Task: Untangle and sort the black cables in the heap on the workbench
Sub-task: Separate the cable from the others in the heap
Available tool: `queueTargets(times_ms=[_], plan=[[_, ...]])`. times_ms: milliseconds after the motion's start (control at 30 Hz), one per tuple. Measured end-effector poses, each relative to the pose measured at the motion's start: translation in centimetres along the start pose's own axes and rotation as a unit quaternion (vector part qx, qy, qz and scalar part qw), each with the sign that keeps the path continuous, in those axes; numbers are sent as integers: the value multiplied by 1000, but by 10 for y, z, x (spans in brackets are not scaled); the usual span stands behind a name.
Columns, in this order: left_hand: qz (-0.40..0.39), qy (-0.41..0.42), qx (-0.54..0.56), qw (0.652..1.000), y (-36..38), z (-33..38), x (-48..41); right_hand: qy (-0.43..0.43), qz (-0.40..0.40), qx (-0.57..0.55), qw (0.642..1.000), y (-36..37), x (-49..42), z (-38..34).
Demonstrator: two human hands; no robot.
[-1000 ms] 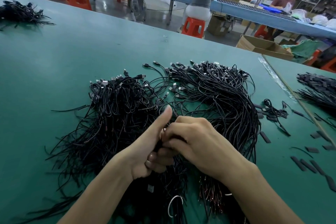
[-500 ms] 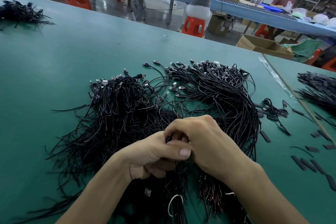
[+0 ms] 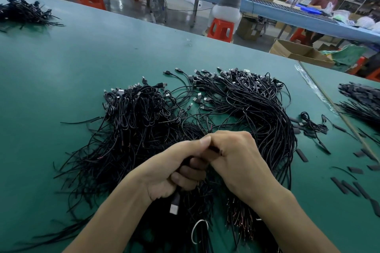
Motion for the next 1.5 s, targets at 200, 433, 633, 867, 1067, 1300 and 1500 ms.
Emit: queueTargets(times_ms=[200,433,633,867,1067,1300,1500], plan=[[27,52,43,997,2,3,-4,26,42,-42,998,-11,-3,13],[47,92,18,994,-1,2,-6,28,48,-79,995,-13,-6,14],[86,122,20,989,-7,7,-7,52,56,-136,988,-11,-1,11],[123,132,6,983,-10,7,-8,72,37,-158,984,-4,-4,5],[155,136,4,978,-16,8,-9,8,15,4,1000,-1,-4,-8],[197,132,-21,971,-17,9,-9,67,53,17,996,4,-5,-6],[239,153,-13,959,-22,13,-7,92,123,13,988,5,0,-10]])
Point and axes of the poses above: each hand's wrist, its own x-axis away from the middle knuckle, its own y-axis out of the palm, z = x × y, the point moved 7 cm from there along -x, towards the middle knuckle, and after that the axes turned 6 degrees about z, right-handed, at the moved point
